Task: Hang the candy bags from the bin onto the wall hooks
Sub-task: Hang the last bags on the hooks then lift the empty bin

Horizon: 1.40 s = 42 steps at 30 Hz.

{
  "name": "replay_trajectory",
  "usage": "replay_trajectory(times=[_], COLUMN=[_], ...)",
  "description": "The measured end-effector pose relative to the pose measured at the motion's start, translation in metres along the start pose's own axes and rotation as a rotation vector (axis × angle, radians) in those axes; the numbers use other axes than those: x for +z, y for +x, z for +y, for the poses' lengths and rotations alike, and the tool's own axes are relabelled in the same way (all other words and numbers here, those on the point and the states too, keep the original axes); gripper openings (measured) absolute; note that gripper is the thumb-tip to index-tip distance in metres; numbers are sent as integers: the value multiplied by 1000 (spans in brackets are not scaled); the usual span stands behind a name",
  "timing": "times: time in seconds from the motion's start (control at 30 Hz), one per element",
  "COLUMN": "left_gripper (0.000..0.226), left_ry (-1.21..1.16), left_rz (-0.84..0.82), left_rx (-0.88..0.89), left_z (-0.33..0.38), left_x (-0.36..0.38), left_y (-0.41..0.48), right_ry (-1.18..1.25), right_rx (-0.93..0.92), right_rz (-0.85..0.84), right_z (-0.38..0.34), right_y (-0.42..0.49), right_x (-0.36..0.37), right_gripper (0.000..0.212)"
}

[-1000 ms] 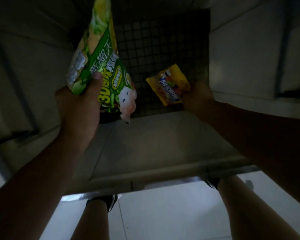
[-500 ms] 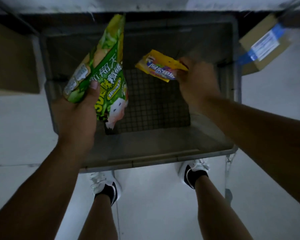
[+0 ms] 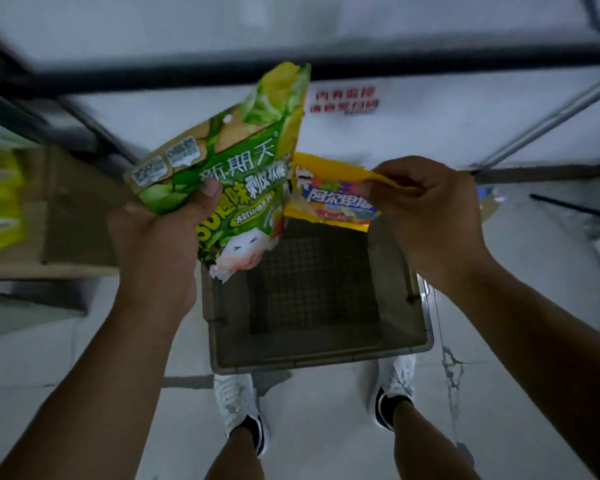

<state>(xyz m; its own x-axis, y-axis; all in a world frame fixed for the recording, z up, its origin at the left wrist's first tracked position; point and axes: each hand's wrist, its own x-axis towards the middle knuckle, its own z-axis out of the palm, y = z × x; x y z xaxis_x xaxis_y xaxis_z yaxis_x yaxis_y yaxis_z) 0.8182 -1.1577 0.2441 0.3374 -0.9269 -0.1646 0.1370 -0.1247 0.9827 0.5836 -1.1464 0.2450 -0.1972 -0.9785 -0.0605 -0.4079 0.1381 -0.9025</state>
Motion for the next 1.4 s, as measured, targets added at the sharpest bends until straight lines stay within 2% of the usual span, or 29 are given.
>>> replay_trajectory(times=[0.1, 0.3, 0.37, 0.5, 0.6, 0.7, 0.8, 1.0, 1.07, 1.23, 1.4], left_gripper=[21, 30, 35, 21, 25, 28, 19, 22, 26, 28, 24], left_ry=[-23, -136, -163, -177, -173, -176, -173, -299, -330, -346, -357], left_rz=[-34, -64, -74, -62, -76, -63, -43, -39, -50, -81, -87], left_rx=[58, 120, 166, 315, 397, 437, 446, 503, 509, 535, 516], left_z=[68, 193, 233, 306, 352, 391, 426, 497, 517, 557, 585], left_x=[4, 9, 9, 11, 10, 7, 3, 5, 6, 8, 20], left_y=[0, 2, 0, -14, -26, -37, -48, -81, -91, -108, -117], right_ry=[187, 379, 426, 499, 598, 661, 685, 752, 762, 734, 762], right_rx=[-11, -162, -191, -249, -249, -269, -296, -345, -373, -456, -415], right_rz=[-32, -122, -105, -62, -58, -71, -70, -49, -43, -11, -28], right_z=[-57, -172, -211, -284, -334, -379, -421, -487, -507, -545, -570], right_y=[1, 7, 8, 2, -6, -14, -25, -46, -52, -66, -74], right_x=[-22, -59, -70, -96, -114, -131, -152, -189, -199, -220, -241], right_gripper=[6, 3, 6, 10, 13, 17, 22, 18, 12, 17, 24])
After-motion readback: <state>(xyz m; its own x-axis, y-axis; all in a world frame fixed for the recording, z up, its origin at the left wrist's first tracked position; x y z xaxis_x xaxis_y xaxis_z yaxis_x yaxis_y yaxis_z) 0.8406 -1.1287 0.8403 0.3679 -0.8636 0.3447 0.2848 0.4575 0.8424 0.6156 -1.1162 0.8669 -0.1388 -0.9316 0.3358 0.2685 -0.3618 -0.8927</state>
